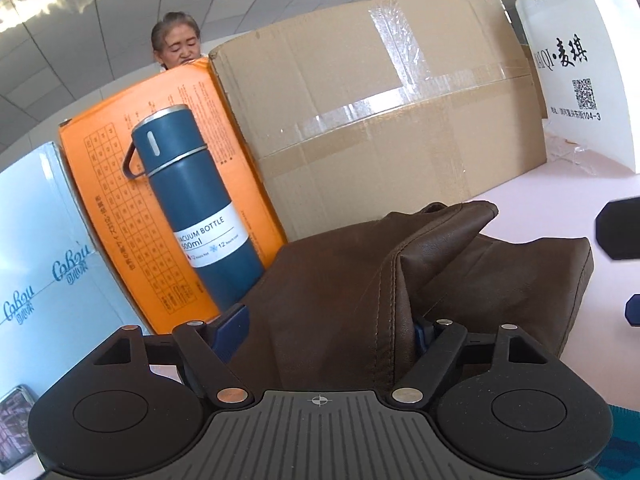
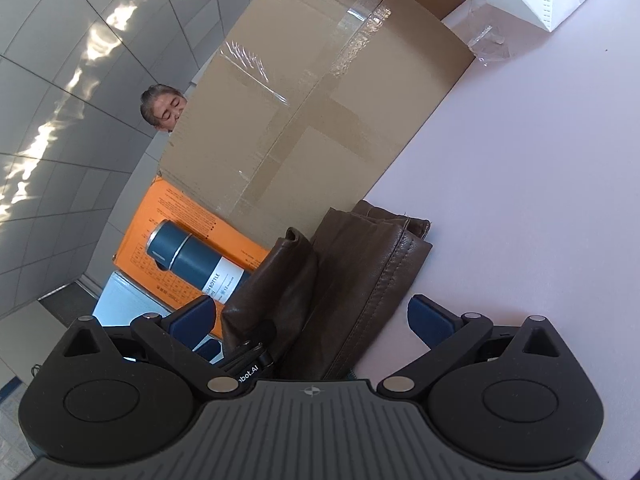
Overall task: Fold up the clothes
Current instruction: 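Grasp the brown jacket edge with the left gripper while the right gripper grasps another edge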
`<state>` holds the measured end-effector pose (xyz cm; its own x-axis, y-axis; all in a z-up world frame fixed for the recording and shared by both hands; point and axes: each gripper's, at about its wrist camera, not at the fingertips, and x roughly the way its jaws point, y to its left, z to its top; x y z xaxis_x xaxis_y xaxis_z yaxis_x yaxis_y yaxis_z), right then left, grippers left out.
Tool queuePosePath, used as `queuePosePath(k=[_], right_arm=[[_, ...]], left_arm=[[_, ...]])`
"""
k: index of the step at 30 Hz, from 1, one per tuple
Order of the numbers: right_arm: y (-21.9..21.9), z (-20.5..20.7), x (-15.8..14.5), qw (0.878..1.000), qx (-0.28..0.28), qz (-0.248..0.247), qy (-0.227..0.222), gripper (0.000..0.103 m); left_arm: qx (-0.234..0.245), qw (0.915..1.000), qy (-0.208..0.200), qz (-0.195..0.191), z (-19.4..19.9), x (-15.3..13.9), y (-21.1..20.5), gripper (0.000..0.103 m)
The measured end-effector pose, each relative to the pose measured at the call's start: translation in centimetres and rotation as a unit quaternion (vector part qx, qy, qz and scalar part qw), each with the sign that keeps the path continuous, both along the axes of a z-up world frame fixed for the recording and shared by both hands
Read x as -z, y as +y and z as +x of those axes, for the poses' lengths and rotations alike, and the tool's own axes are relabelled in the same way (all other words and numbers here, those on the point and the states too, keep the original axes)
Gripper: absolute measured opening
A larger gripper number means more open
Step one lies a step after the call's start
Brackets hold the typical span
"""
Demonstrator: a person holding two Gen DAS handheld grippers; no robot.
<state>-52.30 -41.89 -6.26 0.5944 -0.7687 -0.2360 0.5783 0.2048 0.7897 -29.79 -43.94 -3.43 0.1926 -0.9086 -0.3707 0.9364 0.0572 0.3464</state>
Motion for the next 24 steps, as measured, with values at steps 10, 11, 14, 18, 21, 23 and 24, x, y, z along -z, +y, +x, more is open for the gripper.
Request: queuePosePath(k=[10,11,14,18,21,23,24], right_arm=[[-1.6,3.9,-0.4,0.993,-0.017,0.011,0.119,0.103],[-1.8,4.4,-0.6,0.991,-0.014,0.017,0.132,0.103],[-3.1,5.9,-1.0,0.988,-0.004,0.035,0.148,0.103],[-4.8,7.1,-1.2,0.987,0.013,0.047,0.150,0.099],[-5.2,8.0,-1.3,0.978,0.034,0.053,0.199,0.048],[-5.2,8.6,-1.2,0.970,0.048,0.053,0.232,0.024],[-5.2,8.5,-1.1,0.972,0.044,0.053,0.226,0.019]], left_arm=[[-0.022,0.9838,0.173,-0.039,5.7,-1.7,3.8,0.012],[-0.027,0.9812,0.186,-0.041,6.2,-1.8,4.1,0.012],[-0.048,0.9731,0.221,-0.044,7.6,-1.9,5.0,0.012],[-0.059,0.9627,0.261,-0.041,9.3,-1.4,5.8,0.012],[-0.063,0.9568,0.281,-0.040,10.1,-1.1,6.3,0.012],[-0.065,0.9527,0.294,-0.041,10.5,-1.0,6.6,0.011],[-0.067,0.9504,0.301,-0.043,10.8,-1.0,6.8,0.010]])
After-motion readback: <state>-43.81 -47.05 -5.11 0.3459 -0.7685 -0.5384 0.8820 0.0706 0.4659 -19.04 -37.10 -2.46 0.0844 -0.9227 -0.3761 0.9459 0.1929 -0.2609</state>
